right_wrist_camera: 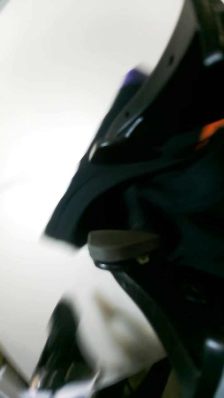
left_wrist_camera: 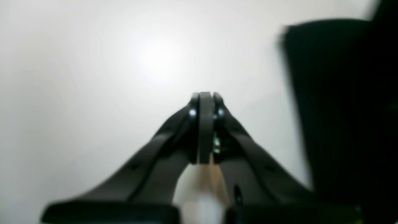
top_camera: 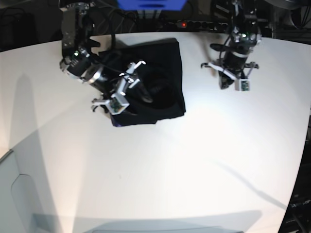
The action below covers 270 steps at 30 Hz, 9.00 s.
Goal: Fold the T-shirt properly
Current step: 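Press and tuck the folded bundle's edges with both grippers, then grasp the bundle's side with the left gripper and square it, then rotate the folded bundle with the left gripper so the print faces the robot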
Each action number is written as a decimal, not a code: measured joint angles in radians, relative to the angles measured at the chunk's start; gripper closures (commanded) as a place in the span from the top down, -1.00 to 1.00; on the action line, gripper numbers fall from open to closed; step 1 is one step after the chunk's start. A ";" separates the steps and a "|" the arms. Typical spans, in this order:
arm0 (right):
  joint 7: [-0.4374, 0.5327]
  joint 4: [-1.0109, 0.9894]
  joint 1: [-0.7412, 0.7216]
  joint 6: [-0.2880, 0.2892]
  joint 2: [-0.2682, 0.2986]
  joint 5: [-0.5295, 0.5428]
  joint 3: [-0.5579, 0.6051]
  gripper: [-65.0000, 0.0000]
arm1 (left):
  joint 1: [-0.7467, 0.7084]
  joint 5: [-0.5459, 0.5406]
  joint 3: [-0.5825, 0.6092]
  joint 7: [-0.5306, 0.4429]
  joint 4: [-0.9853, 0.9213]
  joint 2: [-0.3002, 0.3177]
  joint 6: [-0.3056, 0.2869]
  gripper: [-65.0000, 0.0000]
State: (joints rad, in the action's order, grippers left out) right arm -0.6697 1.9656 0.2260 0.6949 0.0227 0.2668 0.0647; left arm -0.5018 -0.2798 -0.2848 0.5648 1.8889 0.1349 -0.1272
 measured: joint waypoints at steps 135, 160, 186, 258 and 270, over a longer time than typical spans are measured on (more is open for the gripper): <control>0.014 -0.137 0.010 0.000 0.175 0.004 0.441 0.06 | -0.162 -0.682 -0.151 -0.004 0.040 0.356 0.003 -0.89; 0.010 -0.001 -0.011 0.000 0.126 0.003 -0.118 0.06 | -0.159 -0.683 -0.251 -0.005 0.043 0.245 0.003 -0.78; 0.003 -0.048 0.039 0.000 0.112 0.003 -0.354 0.06 | 0.037 -0.742 0.251 -0.014 -0.090 0.062 0.012 0.33; 0.006 -0.048 0.043 0.000 0.111 0.004 -0.452 0.06 | 0.465 -0.637 0.733 -0.020 -0.404 0.300 -0.016 -1.00; 0.004 -0.048 0.053 0.000 0.071 0.007 -0.594 0.06 | 1.097 -0.628 1.456 -0.032 -0.588 0.366 -0.129 -1.00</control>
State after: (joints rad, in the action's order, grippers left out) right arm -0.6655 1.9179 0.2787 0.6949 0.0940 0.2737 -0.5293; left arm 0.5949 -0.9081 1.1709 0.5331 1.3006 0.5011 -0.2562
